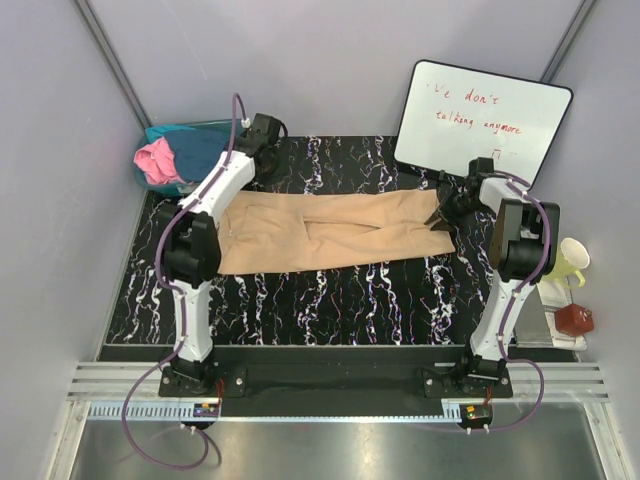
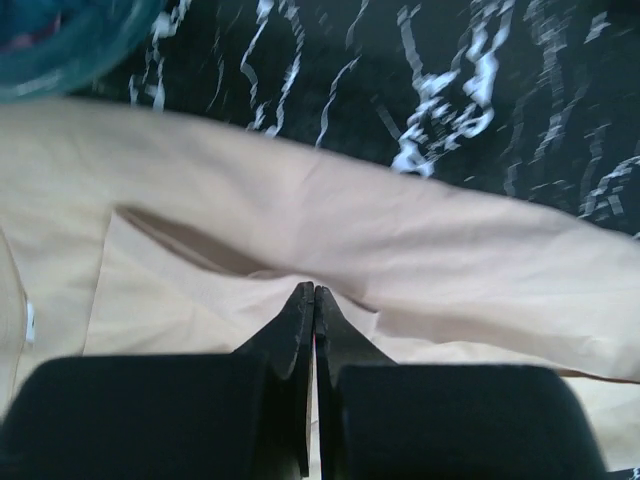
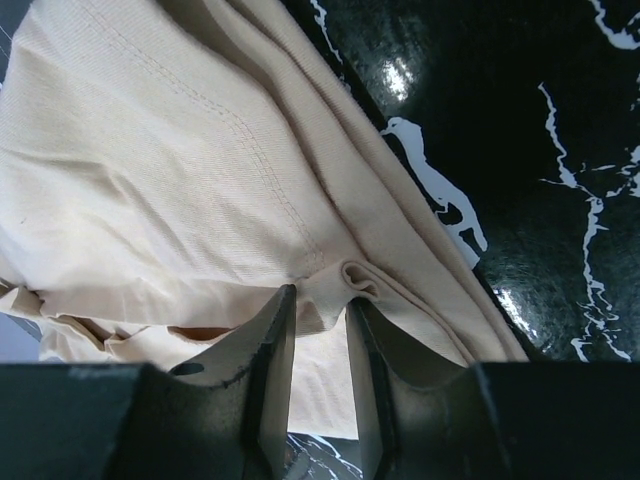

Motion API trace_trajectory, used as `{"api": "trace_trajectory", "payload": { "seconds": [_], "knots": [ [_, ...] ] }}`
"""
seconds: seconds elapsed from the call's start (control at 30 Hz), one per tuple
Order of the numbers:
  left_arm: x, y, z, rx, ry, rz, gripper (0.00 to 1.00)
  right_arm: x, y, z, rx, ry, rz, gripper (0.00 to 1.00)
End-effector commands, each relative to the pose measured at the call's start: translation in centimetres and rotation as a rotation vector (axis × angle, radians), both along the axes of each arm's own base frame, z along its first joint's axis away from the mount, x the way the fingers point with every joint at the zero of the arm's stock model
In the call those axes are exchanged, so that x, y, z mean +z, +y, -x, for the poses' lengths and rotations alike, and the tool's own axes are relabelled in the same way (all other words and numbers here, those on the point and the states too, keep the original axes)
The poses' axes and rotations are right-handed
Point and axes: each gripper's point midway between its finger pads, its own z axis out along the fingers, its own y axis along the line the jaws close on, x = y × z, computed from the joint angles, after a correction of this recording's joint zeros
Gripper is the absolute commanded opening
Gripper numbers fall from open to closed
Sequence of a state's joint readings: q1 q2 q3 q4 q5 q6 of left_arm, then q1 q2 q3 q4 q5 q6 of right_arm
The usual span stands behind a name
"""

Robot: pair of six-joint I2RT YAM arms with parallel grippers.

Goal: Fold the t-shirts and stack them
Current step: Fold the other side of the tshirt into a rectangle, then rotate the tshirt 90 degrees

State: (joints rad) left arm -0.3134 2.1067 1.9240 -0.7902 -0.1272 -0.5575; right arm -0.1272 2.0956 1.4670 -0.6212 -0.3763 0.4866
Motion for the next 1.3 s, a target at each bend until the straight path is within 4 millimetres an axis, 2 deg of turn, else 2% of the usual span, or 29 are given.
{"api": "trace_trajectory", "payload": {
  "seconds": [0.0, 0.03, 0.07, 0.1, 0.13, 0.17, 0.2, 0.23, 0.27, 0.3, 0.33, 0.37, 0.4, 0.43, 0.53, 0.63, 0.67, 0.73, 0.77, 0.9, 0.93, 0.97, 1.0, 1.03, 1.07, 1.13, 1.17, 1.2, 1.27],
  "knots": [
    [3.6, -0.1, 1.5, -0.029, -0.057, 0.015, 0.0, -3.6, -1.3, 3.0, 0.009, 0.129, 0.106, 0.36],
    [2.3, 0.1, 2.9, -0.024, -0.018, 0.02, 0.0, -3.9, -1.6, 3.3, 0.001, 0.148, 0.124, 0.37],
    [2.4, 0.0, 3.8, -0.031, -0.015, 0.023, 0.0, -3.8, -1.7, 3.3, 0.003, 0.156, 0.128, 0.42],
    [3.9, 0.1, 4.8, -0.032, -0.042, 0.034, 0.0, -3.7, -1.7, 3.9, 0.004, 0.182, 0.128, 0.6],
    [2.8, 0.4, 6.3, -0.031, -0.008, 0.029, 0.0, -3.2, -2.0, 4.0, -0.004, 0.181, 0.142, 0.74],
    [3.0, 0.3, 7.1, -0.036, -0.006, 0.035, 0.0, -2.9, -1.9, 4.1, -0.008, 0.179, 0.145, 1.0],
    [4.4, 0.3, 8.1, -0.042, -0.032, 0.051, 0.0, -2.3, -2.0, 4.1, -0.01, 0.166, 0.148, 1.0],
    [3.5, 0.5, 9.4, -0.049, -0.004, 0.053, 0.0, -0.9, -1.9, 3.9, -0.013, 0.132, 0.147, 1.0],
    [4.6, 0.6, 10.3, -0.054, -0.027, 0.066, 0.0, 0.1, -2.0, 3.7, -0.012, 0.106, 0.152, 1.0],
    [4.7, 0.8, 11.0, -0.057, -0.026, 0.067, 0.0, 1.1, -1.9, 3.5, -0.009, 0.078, 0.152, 1.0],
    [4.0, 1.0, 12.0, -0.06, -0.007, 0.061, 0.0, 3.5, -1.8, 3.1, -0.004, 0.014, 0.158, 1.0],
    [5.0, 1.2, 12.6, -0.057, -0.032, 0.07, 0.0, 4.7, -1.8, 3.0, 0.013, -0.023, 0.172, 1.0],
    [4.9, 1.4, 13.2, -0.059, -0.026, 0.072, 0.0, 5.9, -1.8, 2.9, 0.027, -0.06, 0.182, 1.0],
    [4.2, 1.6, 13.9, -0.062, -0.008, 0.068, 0.0, 8.2, -1.3, 2.6, 0.047, -0.126, 0.202, 1.0],
    [3.7, 2.1, 15.3, -0.066, 0.005, 0.064, 0.0, 11.8, -0.3, 2.5, 0.113, -0.23, 0.256, 1.0],
    [3.0, 2.1, 16.2, -0.076, 0.027, 0.07, 0.0, 13.8, 1.0, 2.6, 0.163, -0.291, 0.284, 1.0],
    [2.6, 2.0, 16.3, -0.079, 0.039, 0.069, 0.0, 14.2, 2.5, 2.6, 0.218, -0.314, 0.291, 1.0],
    [1.7, 1.8, 16.7, -0.092, 0.068, 0.073, 0.0, 14.7, 3.8, 1.9, 0.268, -0.343, 0.318, 1.0],
    [1.1, 1.7, 16.7, -0.097, 0.088, 0.074, 0.0, 14.5, 5.3, 1.8, 0.334, -0.352, 0.335, 1.0],
    [-1.3, 0.4, 17.2, -0.137, 0.181, 0.108, 0.0, 12.8, 8.3, 0.1, 0.496, -0.321, 0.489, 0.84],
    [-1.7, 0.2, 17.2, -0.138, 0.191, 0.106, 0.0, 12.1, 9.1, -1.3, 0.516, -0.312, 0.511, 0.73],
    [-2.4, 0.1, 17.1, -0.138, 0.213, 0.099, 0.0, 11.6, 9.6, -1.3, 0.531, -0.28, 0.511, 0.36],
    [-2.4, -0.1, 16.8, -0.142, 0.214, 0.104, 0.0, 11.3, 9.8, -1.8, 0.529, -0.263, 0.546, 0.11],
    [-2.7, -0.1, 16.7, -0.145, 0.222, 0.101, 0.0, 10.7, 10.3, -3.3, 0.525, -0.256, 0.57, 0.0],
    [-3.4, -0.3, 16.7, -0.152, 0.247, 0.098, 0.0, 10.4, 10.3, -3.2, 0.544, -0.222, 0.593, 0.0],
    [-3.5, -0.9, 16.3, -0.173, 0.261, 0.109, 0.0, 9.6, 10.5, -5.0, 0.548, -0.207, 0.646, 0.0],
    [-4.4, -1.1, 16.4, -0.176, 0.293, 0.099, 0.0, 9.2, 10.4, -5.0, 0.551, -0.182, 0.655, 0.0],
    [-4.4, -1.2, 16.1, -0.184, 0.295, 0.094, 0.0, 7.6, 10.0, -5.3, 0.552, -0.144, 0.683, 0.0],
    [-5.3, -1.4, 16.3, -0.189, 0.33, 0.075, 0.0, 7.2, 9.8, -5.8, 0.548, -0.131, 0.704, 0.0]
  ]
}}
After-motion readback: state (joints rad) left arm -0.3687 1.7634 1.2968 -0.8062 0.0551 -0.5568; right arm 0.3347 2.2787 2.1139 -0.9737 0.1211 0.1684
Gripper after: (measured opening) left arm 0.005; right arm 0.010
